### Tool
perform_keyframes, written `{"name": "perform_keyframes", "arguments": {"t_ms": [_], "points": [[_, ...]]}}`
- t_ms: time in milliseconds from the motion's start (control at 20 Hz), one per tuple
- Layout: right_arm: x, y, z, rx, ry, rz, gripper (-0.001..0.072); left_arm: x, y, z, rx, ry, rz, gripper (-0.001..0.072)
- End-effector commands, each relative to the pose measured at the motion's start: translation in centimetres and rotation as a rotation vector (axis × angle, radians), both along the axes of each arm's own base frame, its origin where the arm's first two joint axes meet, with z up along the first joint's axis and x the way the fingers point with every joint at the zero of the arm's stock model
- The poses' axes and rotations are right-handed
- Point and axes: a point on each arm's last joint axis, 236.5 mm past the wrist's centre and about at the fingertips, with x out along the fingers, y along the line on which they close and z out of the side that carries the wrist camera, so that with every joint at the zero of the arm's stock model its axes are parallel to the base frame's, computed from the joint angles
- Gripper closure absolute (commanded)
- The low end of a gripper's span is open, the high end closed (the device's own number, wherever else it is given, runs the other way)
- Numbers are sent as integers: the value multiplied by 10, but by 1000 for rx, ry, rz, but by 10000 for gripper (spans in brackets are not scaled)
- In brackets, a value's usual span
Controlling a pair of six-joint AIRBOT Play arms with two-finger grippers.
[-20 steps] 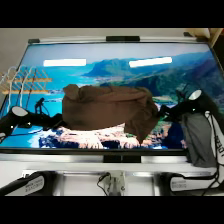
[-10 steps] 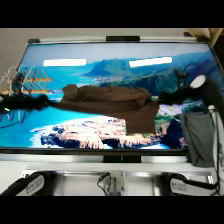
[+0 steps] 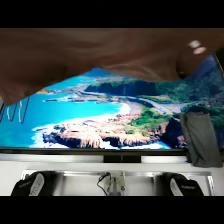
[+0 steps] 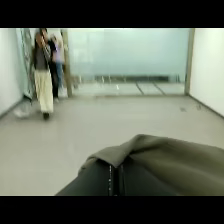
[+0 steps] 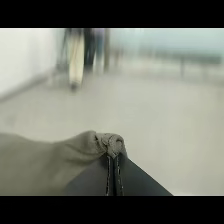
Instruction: Fold the shirts.
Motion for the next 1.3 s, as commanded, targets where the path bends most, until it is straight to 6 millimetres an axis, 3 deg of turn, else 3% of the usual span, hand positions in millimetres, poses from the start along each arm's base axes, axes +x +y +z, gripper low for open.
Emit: {"name": "perform_keyframes", "arguments": {"t_ms": [0,150,300,400,500,700,800,1000,1100,1250], "points": [[-109,-3,38,64,-179,-41,636,-75,-7,10,-1,-77,126,678],[-107,-12,11,44,-68,-94,636,-62,1,-19,-8,52,146,677],[-73,-21,-34,11,141,-128,637,-26,16,-67,-33,239,143,677],[-38,-30,-88,-17,389,-151,636,7,30,-117,-24,414,140,676],[1,-36,-159,-34,687,-149,636,46,42,-179,-33,592,97,677],[99,-35,-314,6,1142,-79,636,128,54,-332,-196,967,-68,679],[157,-27,-376,86,1207,-33,637,171,65,-393,-273,1067,-81,680],[257,-4,-462,225,1202,-2,637,266,56,-476,-347,1171,-117,679],[296,2,-491,259,1142,-28,636,316,48,-504,-374,1161,-111,678],[341,10,-509,283,1009,-53,637,379,36,-532,-438,1118,-97,677]]}}
